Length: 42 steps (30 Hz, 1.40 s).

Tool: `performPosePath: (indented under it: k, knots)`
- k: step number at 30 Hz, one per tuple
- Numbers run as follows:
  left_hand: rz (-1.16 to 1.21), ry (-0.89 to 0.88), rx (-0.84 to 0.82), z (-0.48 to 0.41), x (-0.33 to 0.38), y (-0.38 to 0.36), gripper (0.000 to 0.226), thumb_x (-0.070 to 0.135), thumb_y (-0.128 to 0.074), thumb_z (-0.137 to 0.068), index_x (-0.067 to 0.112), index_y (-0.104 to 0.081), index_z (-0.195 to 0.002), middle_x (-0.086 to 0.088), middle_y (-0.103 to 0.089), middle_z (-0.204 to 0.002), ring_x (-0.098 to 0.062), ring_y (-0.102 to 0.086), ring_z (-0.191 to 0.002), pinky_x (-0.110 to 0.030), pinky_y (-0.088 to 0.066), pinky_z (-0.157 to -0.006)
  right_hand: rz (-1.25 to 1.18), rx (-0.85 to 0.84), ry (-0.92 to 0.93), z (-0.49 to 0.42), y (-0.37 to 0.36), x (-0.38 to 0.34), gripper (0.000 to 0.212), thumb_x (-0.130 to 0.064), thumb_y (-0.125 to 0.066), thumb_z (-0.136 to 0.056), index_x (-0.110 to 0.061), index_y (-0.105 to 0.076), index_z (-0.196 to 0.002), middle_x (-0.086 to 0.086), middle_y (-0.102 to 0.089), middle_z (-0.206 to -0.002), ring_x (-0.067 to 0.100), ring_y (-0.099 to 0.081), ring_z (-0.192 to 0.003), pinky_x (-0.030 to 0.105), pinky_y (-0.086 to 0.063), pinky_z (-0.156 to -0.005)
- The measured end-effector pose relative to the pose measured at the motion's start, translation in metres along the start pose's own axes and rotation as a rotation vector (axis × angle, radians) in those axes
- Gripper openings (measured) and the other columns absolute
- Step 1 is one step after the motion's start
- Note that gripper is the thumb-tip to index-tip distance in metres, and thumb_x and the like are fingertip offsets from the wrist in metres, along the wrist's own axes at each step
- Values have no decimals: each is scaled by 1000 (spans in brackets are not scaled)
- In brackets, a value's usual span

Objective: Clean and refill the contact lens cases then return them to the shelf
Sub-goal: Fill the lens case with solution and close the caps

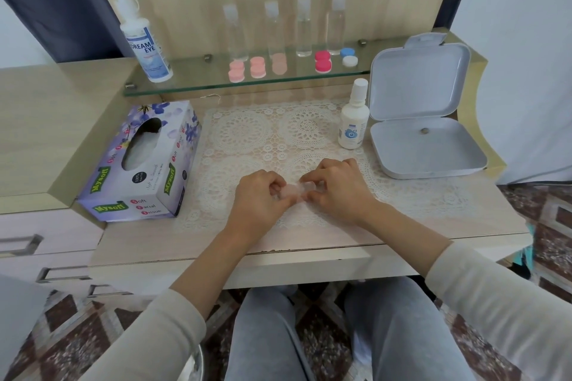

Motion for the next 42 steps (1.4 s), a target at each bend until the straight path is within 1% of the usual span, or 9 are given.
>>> performPosePath:
  k: [7,11,14,16,19,25,31,37,42]
  knots:
    - [-70,-166,-141,-2,-6,-7,21,9,-66,-79,5,-65,-99,0,-50,-90,-15,-48,-85,-16,-35,-76,-9,10,18,1,0,1,29,-37,-60,-85,-26,-66,-111,0,-60,-105,16,-53,-98,31,-23,-88]
    - [28,-190,-86,1,-11,-7,27,6,-71,-76,3,-66,-102,-8,-58,-93,-13,-52,-81,-4,-38,-74,16,1,29,-2,0,2,32,-38,-62,-82,-23,-66,-110,-2,-62,-104,15,-54,-94,32,-30,-89]
    - [110,-186,-4,6,-14,-8,30,8,-75,-72,3,-67,-101,-1,-58,-91,-3,-54,-75,-2,-39,-76,-83,99,-1,-7,13,10,34,-38,-63,-82,-16,-67,-109,1,-63,-103,11,-49,-83,31,-40,-83]
    - [132,-201,25,8,-15,-8,30,8,-76,-71,3,-68,-100,2,-58,-91,1,-53,-76,-2,-39,-77,-64,114,-24,-10,21,17,32,-32,-60,-87,-16,-64,-114,1,-58,-117,15,-52,-99,29,-41,-85]
    - [165,-207,37,8,-17,-7,30,9,-76,-71,4,-69,-100,2,-59,-91,2,-54,-77,-3,-41,-76,149,-70,0,-16,18,27,35,-17,-55,-86,-20,-60,-121,2,-52,-129,25,-46,-117,38,-40,-96]
    - [193,-220,31,7,-19,-8,35,9,-75,-71,3,-67,-105,0,-62,-95,2,-55,-78,-4,-42,-78,130,-81,-27,-16,22,29,32,-1,-51,-83,-10,-67,-110,12,-61,-105,29,-55,-97,35,-45,-85]
    - [142,-225,7,8,-18,-9,34,17,-72,-71,5,-68,-103,-4,-65,-92,-7,-56,-78,-6,-42,-78,-4,-108,20,-21,34,9,21,-16,-62,-85,-12,-66,-105,7,-61,-106,11,-48,-78,24,-41,-79]
    - [112,-221,4,6,-17,-9,33,9,-75,-72,6,-68,-105,-6,-65,-91,-15,-57,-82,-5,-40,-78,-55,-264,92,-18,26,-9,28,-4,-59,-82,-14,-66,-107,2,-60,-105,-5,-39,-64,3,-34,-60]
    - [139,-213,-4,7,-17,-9,33,9,-74,-73,6,-68,-105,-6,-64,-90,-14,-57,-80,-6,-42,-76,-37,-295,97,-18,21,-11,29,-4,-56,-83,-14,-67,-108,4,-62,-103,-3,-39,-65,7,-33,-58]
Point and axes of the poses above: each hand's wrist, its own z-axis away from the middle knuckle, its own y-axis out of the back of the hand, x = y × z, the point moved 3 cm from there along -z, towards the middle knuckle
